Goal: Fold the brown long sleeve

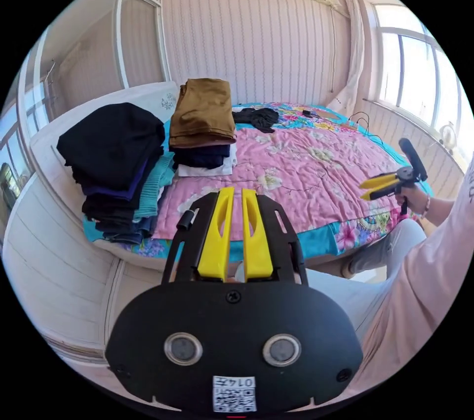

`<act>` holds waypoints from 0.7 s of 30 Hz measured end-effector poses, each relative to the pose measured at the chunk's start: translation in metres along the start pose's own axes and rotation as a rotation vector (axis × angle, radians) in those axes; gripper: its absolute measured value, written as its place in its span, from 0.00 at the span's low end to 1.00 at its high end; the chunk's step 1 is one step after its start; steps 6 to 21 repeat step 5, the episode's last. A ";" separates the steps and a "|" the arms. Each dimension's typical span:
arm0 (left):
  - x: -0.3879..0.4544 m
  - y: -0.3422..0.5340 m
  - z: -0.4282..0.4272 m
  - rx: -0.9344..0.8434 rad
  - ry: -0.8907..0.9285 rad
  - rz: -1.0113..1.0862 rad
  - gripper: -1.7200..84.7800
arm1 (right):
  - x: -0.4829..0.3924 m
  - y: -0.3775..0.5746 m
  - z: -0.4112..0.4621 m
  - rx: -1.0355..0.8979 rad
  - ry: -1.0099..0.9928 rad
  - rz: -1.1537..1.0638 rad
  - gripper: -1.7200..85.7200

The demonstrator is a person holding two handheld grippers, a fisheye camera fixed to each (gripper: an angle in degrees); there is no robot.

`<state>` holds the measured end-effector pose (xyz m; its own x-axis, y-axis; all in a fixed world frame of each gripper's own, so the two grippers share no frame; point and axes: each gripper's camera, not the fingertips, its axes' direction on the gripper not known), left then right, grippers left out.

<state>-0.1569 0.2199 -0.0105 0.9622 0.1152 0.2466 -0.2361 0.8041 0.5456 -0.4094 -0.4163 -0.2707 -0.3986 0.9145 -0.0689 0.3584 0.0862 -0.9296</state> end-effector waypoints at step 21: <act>-0.044 0.022 -0.027 0.045 -0.144 -0.113 0.08 | -0.061 -0.021 0.034 0.024 -0.044 -0.215 0.28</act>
